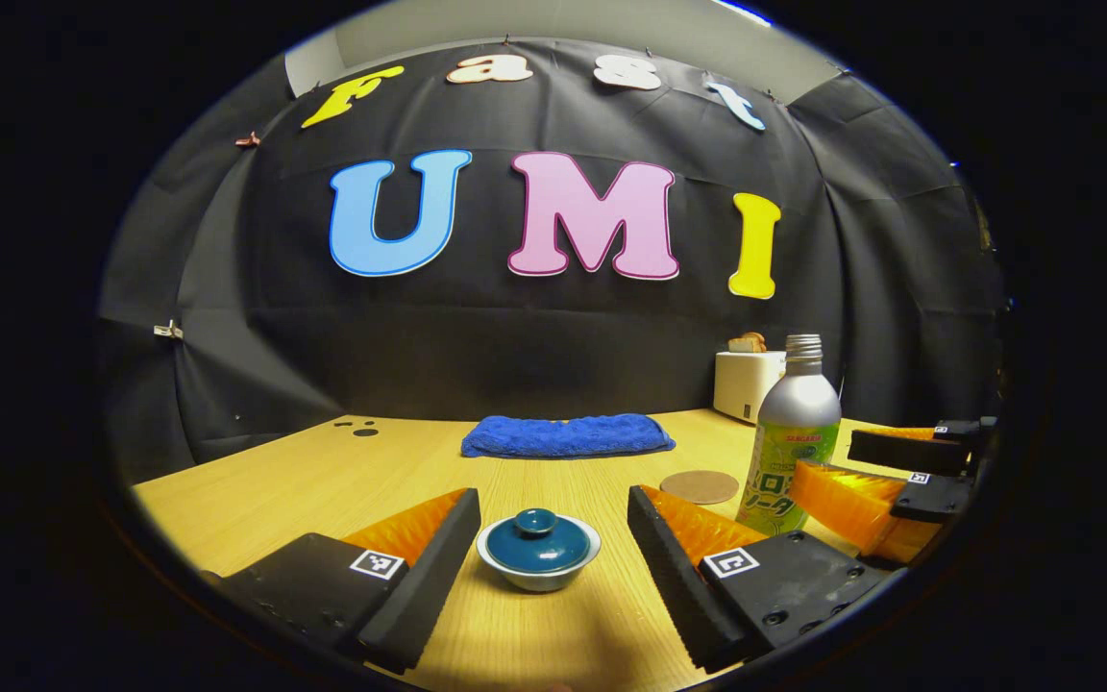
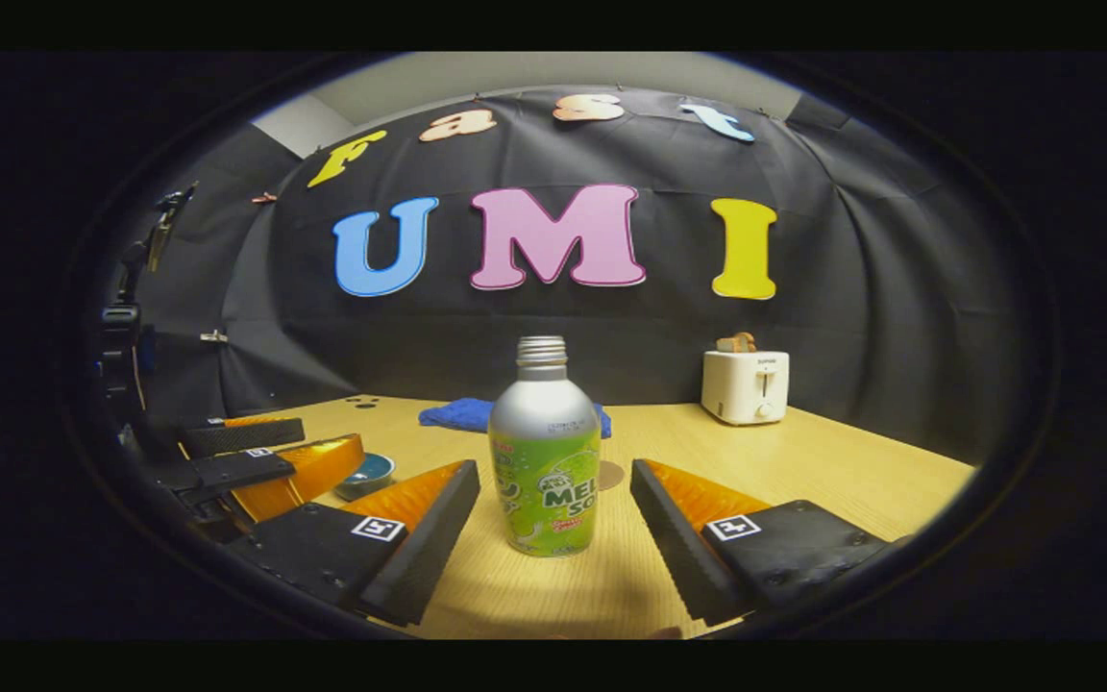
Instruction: Open the teacup lid with one hand, grasp the water bottle and pour water into the teacup with the other hand; after pouring, place the water bottle on the coaster and then close the teacup lid.
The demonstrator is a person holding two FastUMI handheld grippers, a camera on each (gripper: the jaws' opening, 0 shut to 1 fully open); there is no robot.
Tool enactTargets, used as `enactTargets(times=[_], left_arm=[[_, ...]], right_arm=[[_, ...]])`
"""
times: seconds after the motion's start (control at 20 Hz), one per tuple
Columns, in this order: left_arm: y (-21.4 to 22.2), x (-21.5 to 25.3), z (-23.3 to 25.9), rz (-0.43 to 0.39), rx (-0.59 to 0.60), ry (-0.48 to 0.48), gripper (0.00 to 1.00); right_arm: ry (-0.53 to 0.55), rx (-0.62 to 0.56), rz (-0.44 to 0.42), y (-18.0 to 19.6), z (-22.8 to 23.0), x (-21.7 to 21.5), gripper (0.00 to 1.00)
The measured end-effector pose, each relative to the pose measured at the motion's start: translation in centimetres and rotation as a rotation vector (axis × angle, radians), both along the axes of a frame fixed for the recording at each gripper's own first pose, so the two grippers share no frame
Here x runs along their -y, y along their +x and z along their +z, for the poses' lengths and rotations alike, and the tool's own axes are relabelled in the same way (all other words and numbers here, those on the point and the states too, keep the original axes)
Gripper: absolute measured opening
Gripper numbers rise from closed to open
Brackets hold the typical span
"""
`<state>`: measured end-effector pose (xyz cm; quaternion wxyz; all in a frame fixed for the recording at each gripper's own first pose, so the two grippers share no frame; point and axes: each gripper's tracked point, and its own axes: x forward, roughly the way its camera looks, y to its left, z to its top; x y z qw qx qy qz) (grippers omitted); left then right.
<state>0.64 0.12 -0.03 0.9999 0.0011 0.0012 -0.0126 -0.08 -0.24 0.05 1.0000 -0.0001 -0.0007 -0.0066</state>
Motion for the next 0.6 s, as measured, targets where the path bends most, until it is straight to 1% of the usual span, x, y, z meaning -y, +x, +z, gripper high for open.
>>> enactTargets(times=[0.1,0.25,0.5,0.6], left_arm=[[0.5,0.2,0.0,-0.022,-0.002,0.003,0.97],[1.6,-0.4,-0.1,-0.033,-0.012,0.003,0.97],[3.1,-0.3,-1.2,-0.058,-0.083,0.031,0.97],[3.5,-0.3,-1.5,-0.057,-0.102,0.047,0.98]], right_arm=[[0.0,0.0,0.0,0.1,0.0,0.0,0.96],[0.0,-0.001,0.0,0.0,0.0,0.0,0.98],[0.001,-0.001,0.0,0.1,0.0,0.0,0.98],[0.001,-0.002,0.0,0.1,0.1,0.1,0.96]])
